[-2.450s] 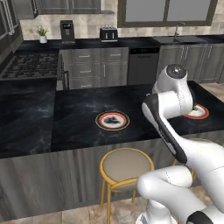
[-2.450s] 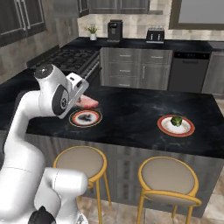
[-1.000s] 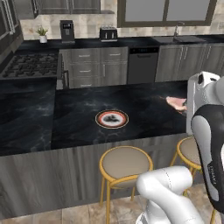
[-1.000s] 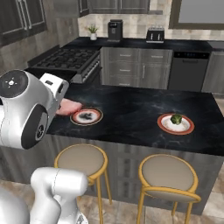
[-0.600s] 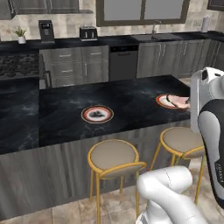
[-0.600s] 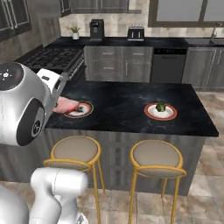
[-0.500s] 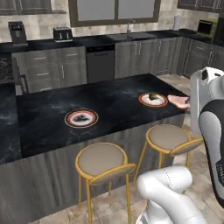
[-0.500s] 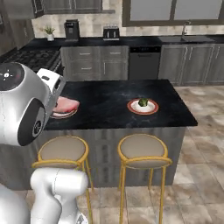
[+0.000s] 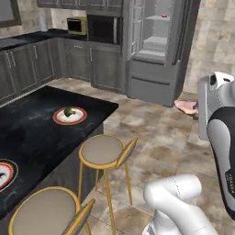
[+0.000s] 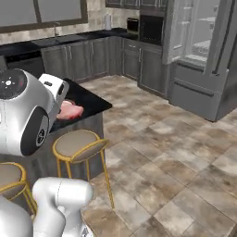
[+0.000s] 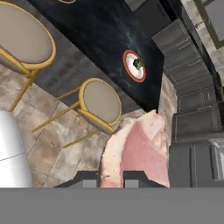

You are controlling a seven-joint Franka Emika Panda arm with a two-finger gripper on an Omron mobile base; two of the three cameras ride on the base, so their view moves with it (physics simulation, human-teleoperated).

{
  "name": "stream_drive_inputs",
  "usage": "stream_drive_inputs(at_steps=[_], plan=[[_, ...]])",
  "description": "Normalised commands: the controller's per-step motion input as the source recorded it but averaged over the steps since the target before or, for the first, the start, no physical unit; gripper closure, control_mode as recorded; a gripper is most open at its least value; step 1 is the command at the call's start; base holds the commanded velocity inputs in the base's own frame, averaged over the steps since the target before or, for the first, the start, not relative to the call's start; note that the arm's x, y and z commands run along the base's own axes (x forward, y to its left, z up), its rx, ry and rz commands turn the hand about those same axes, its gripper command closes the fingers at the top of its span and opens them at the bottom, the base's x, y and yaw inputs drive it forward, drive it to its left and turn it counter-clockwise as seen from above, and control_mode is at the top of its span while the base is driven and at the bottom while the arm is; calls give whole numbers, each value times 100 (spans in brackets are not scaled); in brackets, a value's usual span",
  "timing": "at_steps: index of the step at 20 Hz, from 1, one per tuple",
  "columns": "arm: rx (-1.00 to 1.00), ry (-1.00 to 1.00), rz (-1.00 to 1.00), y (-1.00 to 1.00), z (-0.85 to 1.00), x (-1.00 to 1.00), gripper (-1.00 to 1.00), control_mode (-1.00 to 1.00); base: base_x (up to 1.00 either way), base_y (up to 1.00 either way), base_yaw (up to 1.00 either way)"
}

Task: Transport the steak and broccoli to the fridge. Place the steak on the rack containing meat and place the broccoli on the rack containing the vegetable, ensuring meats and vegetables are on different racks.

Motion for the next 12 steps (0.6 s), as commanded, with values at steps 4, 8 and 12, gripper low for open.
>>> stream_drive_inputs(at_steps=[4, 8, 12], plan=[[0, 0, 0, 0, 0, 0, 100, 100, 9, 4, -94], [0, 0, 0, 0, 0, 0, 100, 100, 89, -17, -55], [0, 0, 0, 0, 0, 0, 100, 100, 100, -6, -41]])
